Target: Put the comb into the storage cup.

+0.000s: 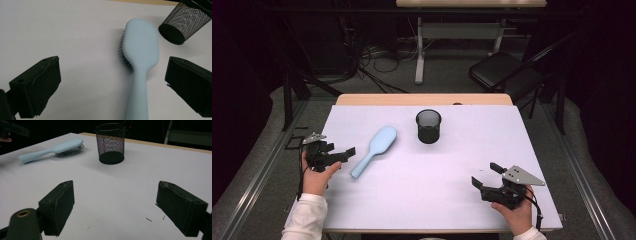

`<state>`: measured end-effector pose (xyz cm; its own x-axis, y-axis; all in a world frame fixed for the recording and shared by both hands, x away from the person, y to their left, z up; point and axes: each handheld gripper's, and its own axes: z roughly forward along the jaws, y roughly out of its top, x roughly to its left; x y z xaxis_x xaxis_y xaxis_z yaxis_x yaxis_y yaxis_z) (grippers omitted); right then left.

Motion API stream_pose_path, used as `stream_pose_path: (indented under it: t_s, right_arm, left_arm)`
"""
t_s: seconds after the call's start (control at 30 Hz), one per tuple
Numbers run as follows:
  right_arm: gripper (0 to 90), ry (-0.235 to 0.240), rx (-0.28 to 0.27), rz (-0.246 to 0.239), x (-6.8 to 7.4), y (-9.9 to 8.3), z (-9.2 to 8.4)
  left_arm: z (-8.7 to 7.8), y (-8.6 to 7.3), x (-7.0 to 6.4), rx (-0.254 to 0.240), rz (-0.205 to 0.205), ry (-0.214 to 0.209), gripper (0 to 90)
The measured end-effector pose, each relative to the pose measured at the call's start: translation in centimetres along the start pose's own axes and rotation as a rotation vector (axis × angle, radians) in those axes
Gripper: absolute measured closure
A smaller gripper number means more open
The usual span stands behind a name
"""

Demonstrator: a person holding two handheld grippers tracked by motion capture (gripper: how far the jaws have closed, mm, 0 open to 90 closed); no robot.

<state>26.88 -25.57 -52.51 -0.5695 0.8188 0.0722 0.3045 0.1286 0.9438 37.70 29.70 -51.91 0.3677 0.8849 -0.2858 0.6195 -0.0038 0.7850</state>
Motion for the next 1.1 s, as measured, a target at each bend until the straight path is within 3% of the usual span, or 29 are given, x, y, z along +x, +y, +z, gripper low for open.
stream_pose_path:
  t_s: [0.2, 0.87, 1.1]
  right_arm:
    - [14.7, 0.000, 0.000, 0.001, 0.0, 0.0, 0.0]
    - [14.7, 0.000, 0.002, -0.002, 0.0, 0.0, 0.0]
    - [14.7, -0.001, 0.003, -0.002, 0.0, 0.0, 0.0]
  left_arm:
    - [-0.4, 0.4, -0.5, -0.008, 0.022, -0.011, 0.6]
    - [-0.9, 1.1, -2.0, 0.030, 0.107, 0.030, 1.8]
    - [-0.9, 1.3, -2.6, 0.069, 0.146, 0.051, 2.1]
